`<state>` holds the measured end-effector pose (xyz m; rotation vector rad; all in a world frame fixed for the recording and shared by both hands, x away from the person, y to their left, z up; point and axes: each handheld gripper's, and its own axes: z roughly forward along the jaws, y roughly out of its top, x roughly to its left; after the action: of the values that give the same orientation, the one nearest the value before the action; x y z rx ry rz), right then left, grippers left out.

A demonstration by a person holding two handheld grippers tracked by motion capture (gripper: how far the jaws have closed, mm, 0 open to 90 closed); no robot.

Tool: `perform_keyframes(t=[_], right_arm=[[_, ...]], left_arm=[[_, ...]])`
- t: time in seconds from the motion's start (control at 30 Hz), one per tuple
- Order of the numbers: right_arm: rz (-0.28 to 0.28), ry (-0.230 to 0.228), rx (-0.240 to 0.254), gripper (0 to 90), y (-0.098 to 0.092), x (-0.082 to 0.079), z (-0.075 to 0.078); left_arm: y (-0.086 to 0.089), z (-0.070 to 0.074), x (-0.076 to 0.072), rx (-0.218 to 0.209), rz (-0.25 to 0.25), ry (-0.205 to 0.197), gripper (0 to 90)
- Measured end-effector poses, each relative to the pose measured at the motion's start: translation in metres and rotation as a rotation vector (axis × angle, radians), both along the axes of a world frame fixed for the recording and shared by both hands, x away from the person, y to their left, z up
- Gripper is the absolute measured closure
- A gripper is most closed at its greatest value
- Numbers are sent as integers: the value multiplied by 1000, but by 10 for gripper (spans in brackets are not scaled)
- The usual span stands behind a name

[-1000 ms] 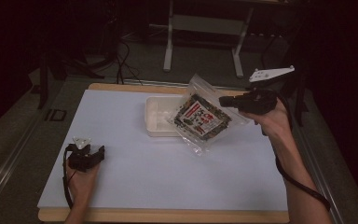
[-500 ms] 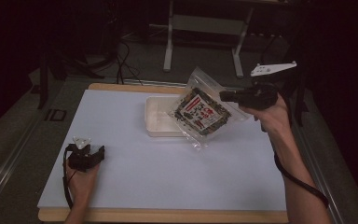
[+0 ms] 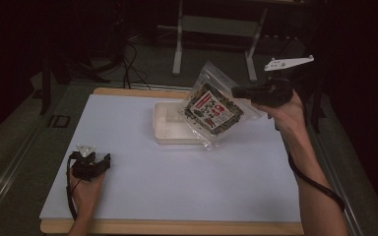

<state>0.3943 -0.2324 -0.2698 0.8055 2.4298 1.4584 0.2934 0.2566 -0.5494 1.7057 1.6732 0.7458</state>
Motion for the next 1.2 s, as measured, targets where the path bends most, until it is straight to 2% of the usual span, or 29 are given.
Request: perform_keyframes(t=[0.07,0.47,1.2], right_arm=[[-6,-9,-6,895,1,2,2],[-16,2,16,895,3,18,3],[-27,-2,31,895,9,35,9]], left_arm=[[0,0,0,0,-1,2,438],[0,0,0,0,-2,1,437],[0,0,0,-3,-1,0,436]])
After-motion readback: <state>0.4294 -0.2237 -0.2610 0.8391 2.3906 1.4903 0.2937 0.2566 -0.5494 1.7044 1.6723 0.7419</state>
